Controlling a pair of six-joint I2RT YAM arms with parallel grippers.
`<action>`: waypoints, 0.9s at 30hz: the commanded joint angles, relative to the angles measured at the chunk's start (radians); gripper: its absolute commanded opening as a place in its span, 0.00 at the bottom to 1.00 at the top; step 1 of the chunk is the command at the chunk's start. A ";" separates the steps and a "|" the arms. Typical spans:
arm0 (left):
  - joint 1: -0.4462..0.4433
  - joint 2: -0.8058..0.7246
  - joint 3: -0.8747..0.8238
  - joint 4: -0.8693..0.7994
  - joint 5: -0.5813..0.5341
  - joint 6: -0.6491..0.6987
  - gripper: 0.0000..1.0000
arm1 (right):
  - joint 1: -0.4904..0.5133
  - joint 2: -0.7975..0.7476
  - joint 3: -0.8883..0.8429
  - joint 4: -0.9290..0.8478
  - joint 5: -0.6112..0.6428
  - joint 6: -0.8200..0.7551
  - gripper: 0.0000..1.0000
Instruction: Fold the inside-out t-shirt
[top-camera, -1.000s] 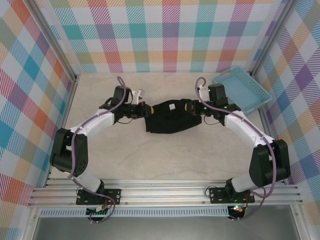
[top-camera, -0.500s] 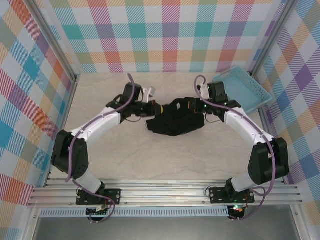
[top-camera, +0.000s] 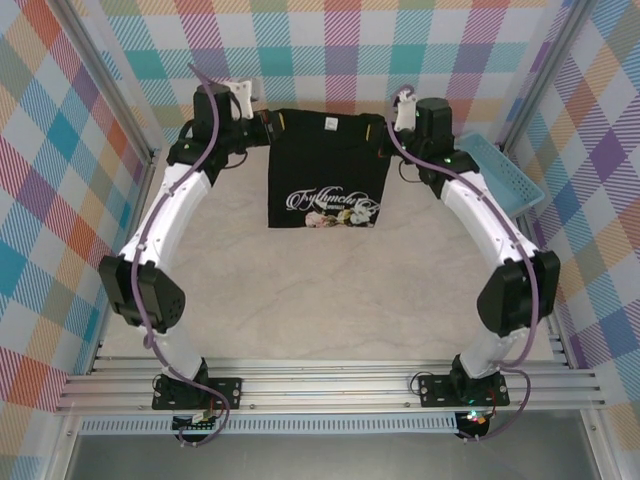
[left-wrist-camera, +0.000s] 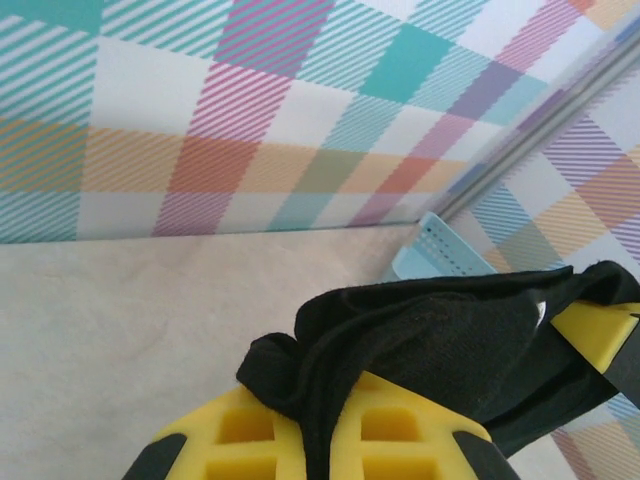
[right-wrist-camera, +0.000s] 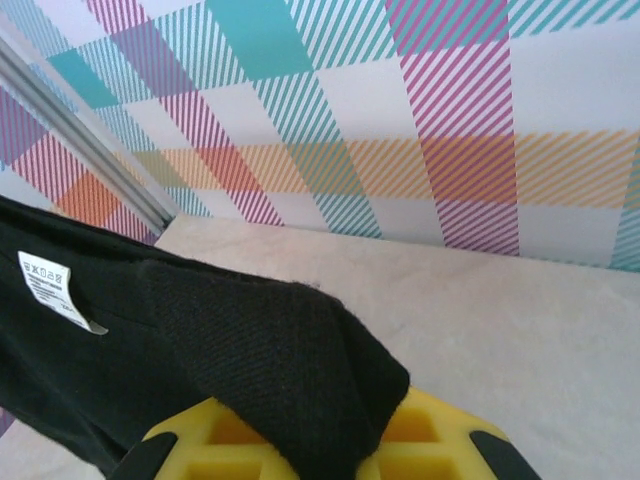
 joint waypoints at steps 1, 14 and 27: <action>0.036 0.075 0.118 -0.025 -0.018 0.049 0.00 | -0.014 0.077 0.109 0.084 0.026 -0.032 0.01; -0.003 -0.124 -0.482 0.335 0.294 -0.105 0.00 | -0.011 -0.094 -0.279 0.108 -0.237 0.015 0.02; -0.134 -0.189 -0.806 0.350 0.203 -0.188 0.00 | -0.011 -0.262 -0.636 -0.045 -0.024 0.042 0.04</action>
